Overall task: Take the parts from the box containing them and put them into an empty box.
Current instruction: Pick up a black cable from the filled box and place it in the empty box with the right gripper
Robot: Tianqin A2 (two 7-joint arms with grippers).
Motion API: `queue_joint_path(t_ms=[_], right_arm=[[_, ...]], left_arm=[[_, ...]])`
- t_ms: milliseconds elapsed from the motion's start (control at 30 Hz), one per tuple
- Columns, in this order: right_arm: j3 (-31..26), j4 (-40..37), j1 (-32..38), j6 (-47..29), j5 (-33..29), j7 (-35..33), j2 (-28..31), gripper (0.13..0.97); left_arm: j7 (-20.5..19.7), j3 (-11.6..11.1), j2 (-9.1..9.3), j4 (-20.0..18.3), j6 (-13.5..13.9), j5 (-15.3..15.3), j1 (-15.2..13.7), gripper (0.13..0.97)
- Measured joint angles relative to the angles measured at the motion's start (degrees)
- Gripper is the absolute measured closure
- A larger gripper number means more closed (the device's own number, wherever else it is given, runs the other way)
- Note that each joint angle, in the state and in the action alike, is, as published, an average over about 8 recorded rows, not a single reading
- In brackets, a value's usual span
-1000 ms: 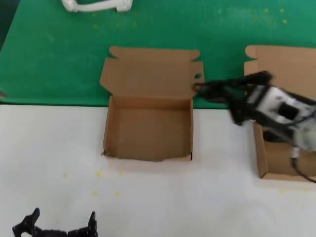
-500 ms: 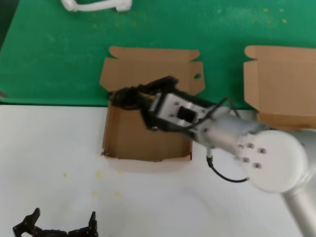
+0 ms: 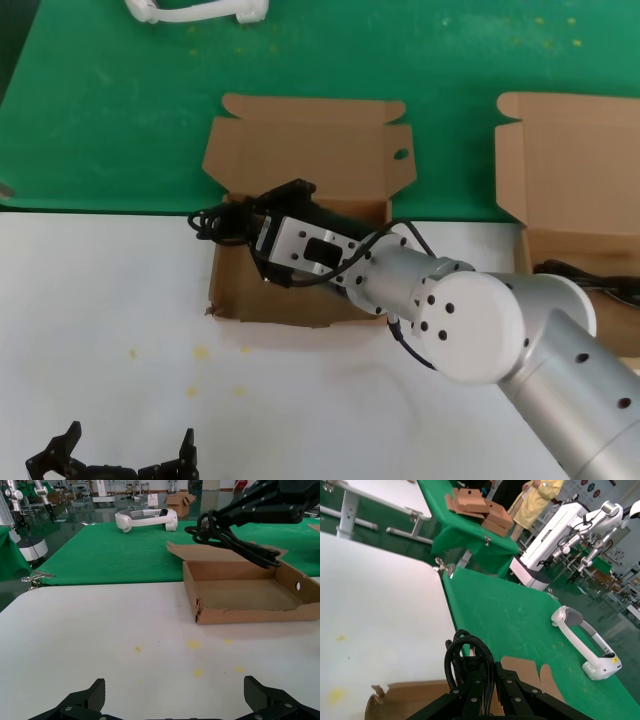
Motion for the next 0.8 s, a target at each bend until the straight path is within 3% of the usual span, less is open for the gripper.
queue_joint_path(t_ms=[267,567,800], right_arm=[[-0.4,-1.5,0.0,1.8,0.3,-2.1,0.0,0.919],[4.9,6.5,-4.7,-1.7,-5.0,-0.3,1.7,0.919],[11.3,15.8,-10.4,-5.5,-9.3,2.7,4.7,0.776]], left_arm=[[0.0,0.0,0.00,0.0,0.0,0.0,0.0,0.132],[0.0,0.0,0.00,0.0,0.0,0.0,0.0,0.132],[0.0,0.0,0.00,0.0,0.0,0.0,0.0,0.132]])
